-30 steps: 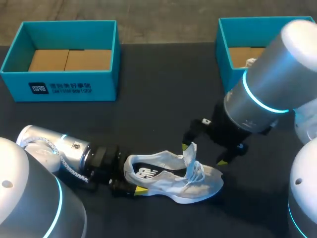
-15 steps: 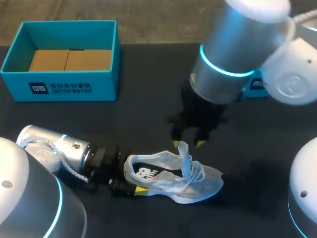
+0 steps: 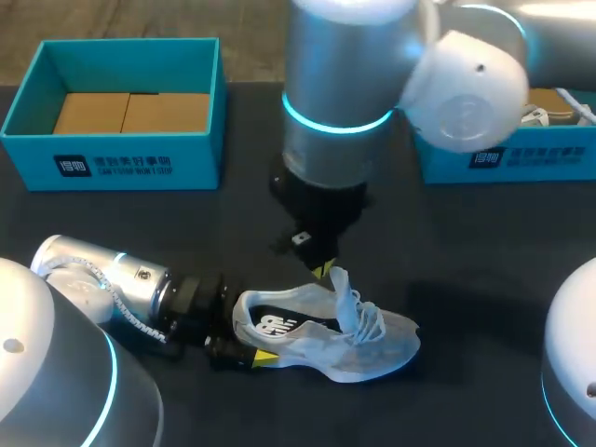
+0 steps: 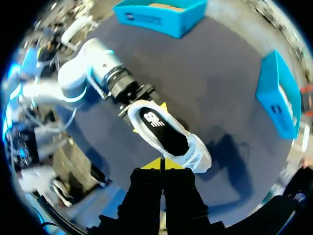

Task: Take the shoe out of the shoebox, open the shoe tongue, remove and reinsert the insole, then place the shoe into the shoebox

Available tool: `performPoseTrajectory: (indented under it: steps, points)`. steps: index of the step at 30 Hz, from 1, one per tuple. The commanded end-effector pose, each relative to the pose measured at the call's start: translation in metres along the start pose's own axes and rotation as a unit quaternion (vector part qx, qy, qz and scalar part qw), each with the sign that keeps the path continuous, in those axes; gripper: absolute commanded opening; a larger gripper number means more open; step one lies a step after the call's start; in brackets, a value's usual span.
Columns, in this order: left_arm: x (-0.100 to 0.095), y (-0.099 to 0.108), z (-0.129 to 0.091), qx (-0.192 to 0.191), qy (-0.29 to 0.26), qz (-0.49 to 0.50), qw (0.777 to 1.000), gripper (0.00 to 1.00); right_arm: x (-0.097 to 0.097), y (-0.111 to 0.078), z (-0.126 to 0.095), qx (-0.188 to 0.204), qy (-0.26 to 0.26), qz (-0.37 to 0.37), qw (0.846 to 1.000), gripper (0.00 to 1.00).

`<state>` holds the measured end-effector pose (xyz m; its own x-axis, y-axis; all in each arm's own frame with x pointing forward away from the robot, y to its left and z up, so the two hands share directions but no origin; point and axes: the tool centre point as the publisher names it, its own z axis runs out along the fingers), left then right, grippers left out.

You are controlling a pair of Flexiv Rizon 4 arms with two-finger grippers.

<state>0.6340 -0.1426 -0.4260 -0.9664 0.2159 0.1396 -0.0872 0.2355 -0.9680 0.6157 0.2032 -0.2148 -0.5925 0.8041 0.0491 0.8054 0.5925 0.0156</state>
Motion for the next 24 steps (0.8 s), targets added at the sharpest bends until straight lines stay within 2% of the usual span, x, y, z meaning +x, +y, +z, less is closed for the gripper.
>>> performPoseTrajectory:
  steps: [1,10,14,15,18,20,22,24]
  points:
    - [0.001,0.003,-0.001,-0.001,-0.001,0.000,1.000,0.00,0.006,0.006,0.000,0.014,-0.047,-0.041,0.998,0.00]
    - [0.001,0.003,-0.001,-0.001,-0.001,0.000,1.000,0.00,0.006,0.006,0.000,0.014,-0.047,-0.041,0.998,0.00]
    - [0.001,0.003,-0.001,-0.001,-0.001,0.000,1.000,0.00,0.017,0.020,0.017,0.009,-0.079,-0.155,0.985,0.00]
    - [0.001,0.003,-0.001,-0.001,-0.001,0.000,1.000,0.00,0.019,0.022,0.019,0.012,-0.083,-0.164,0.983,0.00]
    - [0.001,0.003,-0.001,-0.001,-0.001,0.000,1.000,0.00,0.020,0.024,0.024,0.013,-0.077,-0.224,0.971,0.00]
    - [0.001,0.003,-0.001,-0.001,-0.001,0.000,1.000,0.00,0.022,0.025,0.027,0.019,-0.077,-0.276,0.958,0.00]
    - [0.001,0.003,-0.001,-0.001,-0.001,0.000,1.000,0.00,0.023,0.025,0.029,0.019,-0.073,-0.280,0.957,0.00]
    - [0.001,0.003,-0.001,-0.001,-0.001,0.000,1.000,0.00,0.025,0.025,0.032,0.016,-0.068,-0.335,0.939,0.00]
